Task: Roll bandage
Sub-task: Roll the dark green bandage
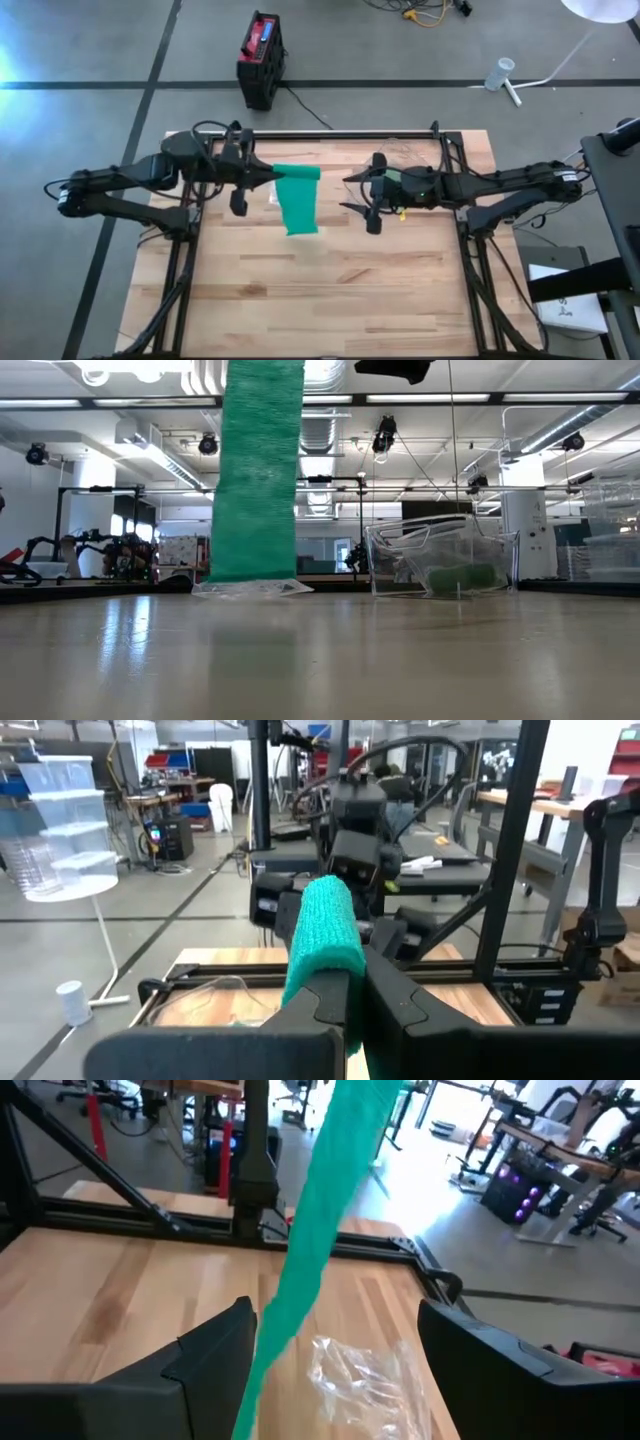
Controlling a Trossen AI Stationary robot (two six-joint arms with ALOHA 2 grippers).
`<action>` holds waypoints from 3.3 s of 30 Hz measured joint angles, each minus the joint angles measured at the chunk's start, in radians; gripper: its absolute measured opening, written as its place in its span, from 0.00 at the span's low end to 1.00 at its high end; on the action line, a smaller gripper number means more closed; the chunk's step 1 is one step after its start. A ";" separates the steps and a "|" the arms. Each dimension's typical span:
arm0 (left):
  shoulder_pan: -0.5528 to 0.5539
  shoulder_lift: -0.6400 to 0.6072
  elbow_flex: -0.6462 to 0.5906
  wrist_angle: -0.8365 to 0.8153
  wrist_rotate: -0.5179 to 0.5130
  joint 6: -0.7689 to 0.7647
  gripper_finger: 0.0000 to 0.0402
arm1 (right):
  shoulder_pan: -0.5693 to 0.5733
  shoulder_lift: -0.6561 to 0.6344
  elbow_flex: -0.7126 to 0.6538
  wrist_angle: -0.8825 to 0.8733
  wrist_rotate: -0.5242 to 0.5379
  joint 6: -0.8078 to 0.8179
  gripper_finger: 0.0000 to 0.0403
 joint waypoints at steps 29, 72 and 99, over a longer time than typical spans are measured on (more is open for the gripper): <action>0.000 0.017 -0.073 0.152 0.089 -0.100 0.00 | -0.028 0.313 0.226 0.265 0.065 -0.059 0.55; 0.000 -0.023 -0.214 0.398 0.052 0.124 0.00 | -0.025 0.261 0.256 0.004 -0.050 -0.018 0.15; 0.000 -0.030 -0.213 0.403 0.053 0.220 0.00 | -0.035 0.104 0.226 -0.156 -0.014 0.009 0.71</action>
